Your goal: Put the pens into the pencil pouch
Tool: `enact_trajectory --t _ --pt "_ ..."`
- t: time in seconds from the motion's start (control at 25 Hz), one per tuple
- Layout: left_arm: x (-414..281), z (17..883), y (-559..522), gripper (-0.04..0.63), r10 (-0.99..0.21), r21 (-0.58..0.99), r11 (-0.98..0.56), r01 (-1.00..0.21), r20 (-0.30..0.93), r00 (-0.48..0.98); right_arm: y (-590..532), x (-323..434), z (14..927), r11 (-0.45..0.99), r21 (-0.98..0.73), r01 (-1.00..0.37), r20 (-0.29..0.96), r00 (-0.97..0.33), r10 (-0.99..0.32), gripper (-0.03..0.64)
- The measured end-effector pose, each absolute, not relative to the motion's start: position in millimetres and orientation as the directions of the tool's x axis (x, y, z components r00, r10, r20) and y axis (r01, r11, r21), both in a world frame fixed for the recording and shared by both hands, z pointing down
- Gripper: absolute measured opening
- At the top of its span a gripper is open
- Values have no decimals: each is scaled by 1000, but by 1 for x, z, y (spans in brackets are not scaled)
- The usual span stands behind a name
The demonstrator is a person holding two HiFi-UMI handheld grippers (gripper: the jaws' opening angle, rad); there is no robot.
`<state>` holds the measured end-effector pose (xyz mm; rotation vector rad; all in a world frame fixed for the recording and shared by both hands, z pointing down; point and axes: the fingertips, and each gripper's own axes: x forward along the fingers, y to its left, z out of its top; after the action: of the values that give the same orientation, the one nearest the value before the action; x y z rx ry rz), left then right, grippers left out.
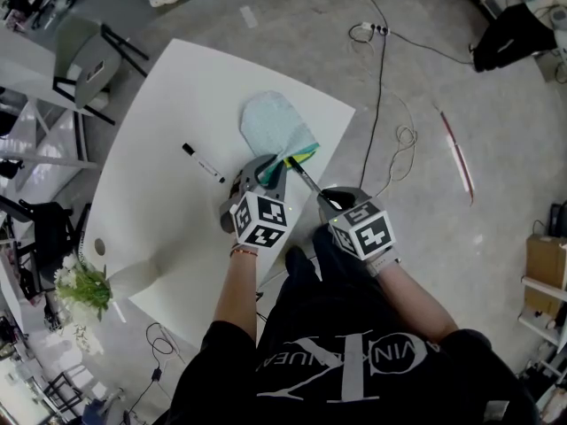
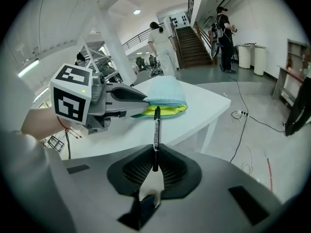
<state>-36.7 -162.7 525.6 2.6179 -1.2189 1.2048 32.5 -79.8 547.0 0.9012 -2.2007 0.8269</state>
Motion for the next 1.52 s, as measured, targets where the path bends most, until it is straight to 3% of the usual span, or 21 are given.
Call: enact_trajectory --t 0.36,1.12,1.36,1.52 --pt "-37 513 -162 55 -657 -247 -678 -692 627 419 -112 9 531 610 -299 -734 714 -596 -368 48" --pt "-29 502 -157 55 -659 -164 -674 -720 573 486 -160 -13 531 484 -403 -777 655 -614 -440 52" --pt "-33 503 -159 55 -668 -146 -655 -741 570 478 -143 -9 531 541 -393 -744 644 -642 -416 136" --pt "-34 502 -161 55 -669 -138 -652 -746 567 480 -133 -4 534 585 -331 -740 670 -621 -407 134"
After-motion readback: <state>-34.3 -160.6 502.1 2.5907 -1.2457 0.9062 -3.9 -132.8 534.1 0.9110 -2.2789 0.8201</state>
